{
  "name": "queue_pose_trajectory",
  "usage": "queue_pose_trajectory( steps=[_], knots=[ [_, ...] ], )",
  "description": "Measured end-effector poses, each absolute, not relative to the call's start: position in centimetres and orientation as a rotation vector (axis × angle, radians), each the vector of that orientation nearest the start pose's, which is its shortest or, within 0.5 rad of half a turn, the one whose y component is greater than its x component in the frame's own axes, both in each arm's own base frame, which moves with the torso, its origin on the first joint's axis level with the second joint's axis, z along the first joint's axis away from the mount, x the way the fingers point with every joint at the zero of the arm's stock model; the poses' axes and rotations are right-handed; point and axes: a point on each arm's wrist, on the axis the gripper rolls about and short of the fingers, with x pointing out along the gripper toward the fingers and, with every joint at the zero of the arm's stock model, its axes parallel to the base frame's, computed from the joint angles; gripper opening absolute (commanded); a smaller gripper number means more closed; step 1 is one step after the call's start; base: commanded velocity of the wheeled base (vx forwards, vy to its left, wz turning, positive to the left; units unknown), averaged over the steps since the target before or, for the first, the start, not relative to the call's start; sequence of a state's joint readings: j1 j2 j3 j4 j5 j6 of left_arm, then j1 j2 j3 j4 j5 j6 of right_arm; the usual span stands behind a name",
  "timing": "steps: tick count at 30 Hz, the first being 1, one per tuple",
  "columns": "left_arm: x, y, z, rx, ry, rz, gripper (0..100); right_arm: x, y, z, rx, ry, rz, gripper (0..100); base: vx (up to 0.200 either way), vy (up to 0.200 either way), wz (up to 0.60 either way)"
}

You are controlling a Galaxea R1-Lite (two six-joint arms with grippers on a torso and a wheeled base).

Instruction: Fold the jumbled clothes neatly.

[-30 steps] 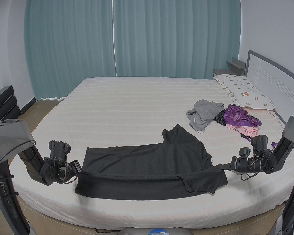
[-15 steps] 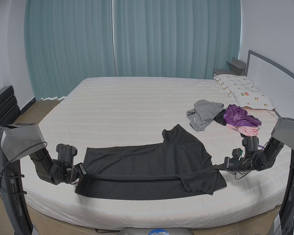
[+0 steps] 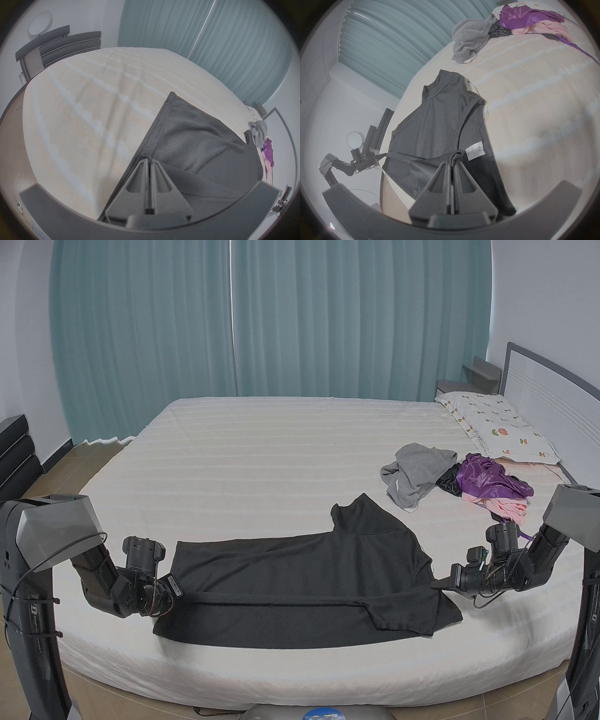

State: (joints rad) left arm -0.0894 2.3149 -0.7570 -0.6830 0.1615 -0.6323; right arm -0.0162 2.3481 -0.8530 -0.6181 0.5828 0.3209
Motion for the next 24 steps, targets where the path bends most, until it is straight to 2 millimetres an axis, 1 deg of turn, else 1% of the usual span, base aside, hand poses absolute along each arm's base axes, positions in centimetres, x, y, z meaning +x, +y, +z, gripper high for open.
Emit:
queue_pose_trajectory(
  steps=[1, 2, 3, 4, 10, 15, 19, 24],
  knots=[
    [34.6, -2.7, -3.2, -0.484, 0.813, 0.338, 0, 36.3, 0.7, -3.1, 0.555, 0.933, 0.391, 0, 0.000, 0.000, 0.00],
    [34.6, -2.8, -3.2, -0.484, 0.813, 0.338, 100, 36.3, 0.7, -3.1, 0.555, 0.933, 0.392, 0, 0.000, 0.000, 0.00],
    [34.6, -2.8, -3.3, -0.485, 0.814, 0.339, 100, 36.4, 0.7, -3.2, 0.554, 0.935, 0.393, 0, 0.000, 0.000, 0.00],
    [34.6, -2.8, -3.4, -0.484, 0.816, 0.339, 100, 36.4, 0.7, -3.3, 0.555, 0.937, 0.392, 100, 0.000, 0.000, 0.00],
    [34.7, -2.8, -3.6, -0.485, 0.821, 0.340, 100, 36.5, 0.9, -3.3, 0.553, 0.936, 0.393, 100, 0.000, 0.000, 0.00],
    [34.5, -2.7, -3.5, -0.510, 0.822, 0.346, 100, 36.3, 0.5, -2.6, 0.564, 0.922, 0.387, 100, 0.000, 0.000, 0.00],
    [34.2, -2.5, -2.7, -0.554, 0.813, 0.335, 100, 35.6, 0.4, -2.0, 0.589, 0.927, 0.377, 100, 0.000, 0.000, 0.00],
    [33.0, -2.1, -1.0, -0.612, 0.821, 0.268, 100, 34.3, 0.4, -1.4, 0.621, 0.944, 0.357, 100, 0.000, 0.000, 0.00]
  ],
)
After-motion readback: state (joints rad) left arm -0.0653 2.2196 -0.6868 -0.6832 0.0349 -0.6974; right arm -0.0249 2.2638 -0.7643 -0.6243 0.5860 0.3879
